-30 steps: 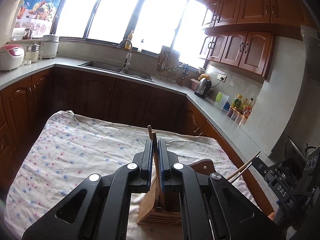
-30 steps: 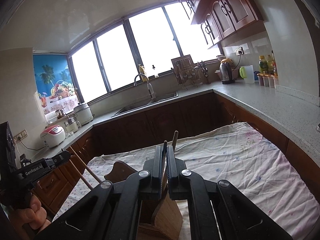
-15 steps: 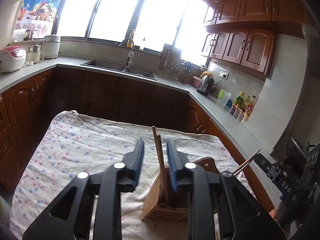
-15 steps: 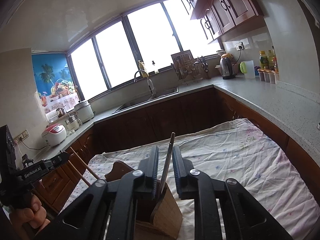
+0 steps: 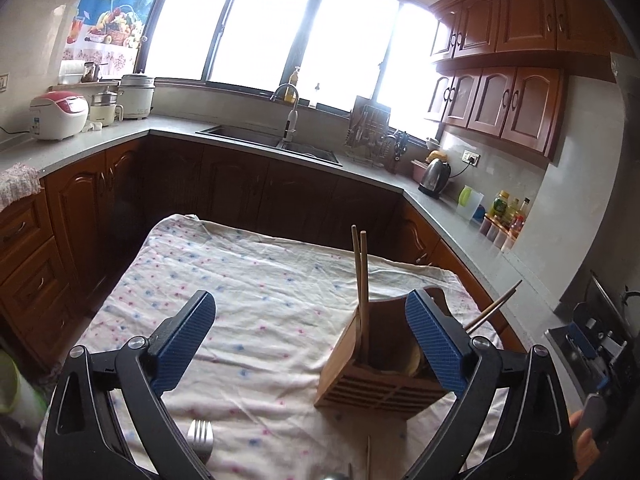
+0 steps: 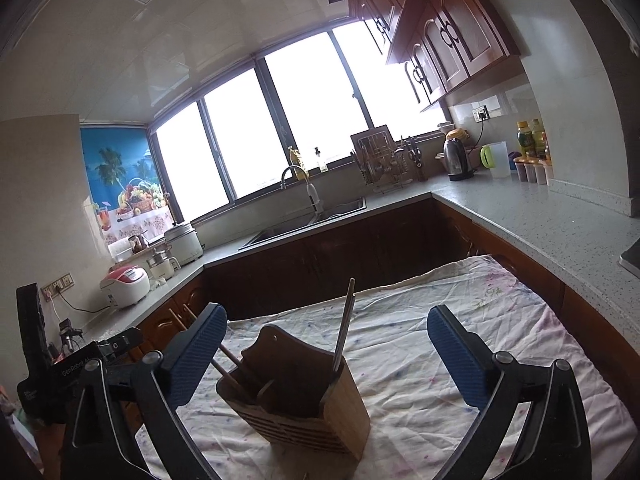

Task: Organize utensils
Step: 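Open the left tool to drop its chopstick in the holder while the right tool releases its own, then move both open tools back down to the remaining utensils on the cloth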

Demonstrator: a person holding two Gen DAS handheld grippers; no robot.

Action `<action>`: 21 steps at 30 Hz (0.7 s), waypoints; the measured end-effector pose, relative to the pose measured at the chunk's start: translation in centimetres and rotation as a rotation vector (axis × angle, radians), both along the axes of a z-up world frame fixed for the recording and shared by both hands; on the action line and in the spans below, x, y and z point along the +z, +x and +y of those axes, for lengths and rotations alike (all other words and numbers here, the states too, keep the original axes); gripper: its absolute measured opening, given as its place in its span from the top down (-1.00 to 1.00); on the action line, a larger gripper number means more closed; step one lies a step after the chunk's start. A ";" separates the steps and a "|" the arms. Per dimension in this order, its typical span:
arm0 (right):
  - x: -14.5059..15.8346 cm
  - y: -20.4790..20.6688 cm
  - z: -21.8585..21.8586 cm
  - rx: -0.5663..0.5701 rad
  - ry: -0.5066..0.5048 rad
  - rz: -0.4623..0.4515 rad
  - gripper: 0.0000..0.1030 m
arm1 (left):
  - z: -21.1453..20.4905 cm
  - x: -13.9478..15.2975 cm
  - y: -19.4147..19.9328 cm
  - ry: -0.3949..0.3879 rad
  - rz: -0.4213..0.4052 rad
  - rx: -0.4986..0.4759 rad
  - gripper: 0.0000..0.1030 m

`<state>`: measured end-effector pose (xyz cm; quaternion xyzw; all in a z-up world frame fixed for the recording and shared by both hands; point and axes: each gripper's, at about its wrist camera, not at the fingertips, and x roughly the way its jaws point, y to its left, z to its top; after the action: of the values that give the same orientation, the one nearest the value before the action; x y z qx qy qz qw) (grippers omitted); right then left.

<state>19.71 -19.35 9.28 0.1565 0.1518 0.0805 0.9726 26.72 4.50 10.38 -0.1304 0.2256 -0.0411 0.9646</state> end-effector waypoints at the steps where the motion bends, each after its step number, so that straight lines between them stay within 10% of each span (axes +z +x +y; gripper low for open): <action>1: 0.0 -0.4 0.0 0.005 -0.005 0.005 -0.99 | 0.1 -0.2 -0.5 -0.002 0.007 -0.002 -0.91; 21: -4.2 -11.2 -3.6 -0.043 -0.025 0.136 -0.99 | -0.3 -3.8 -10.2 0.027 0.071 -0.039 -0.91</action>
<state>8.55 -22.92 5.05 0.1530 0.2150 0.0468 0.9634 16.53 4.17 6.62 -0.1140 0.2629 -0.0523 0.9566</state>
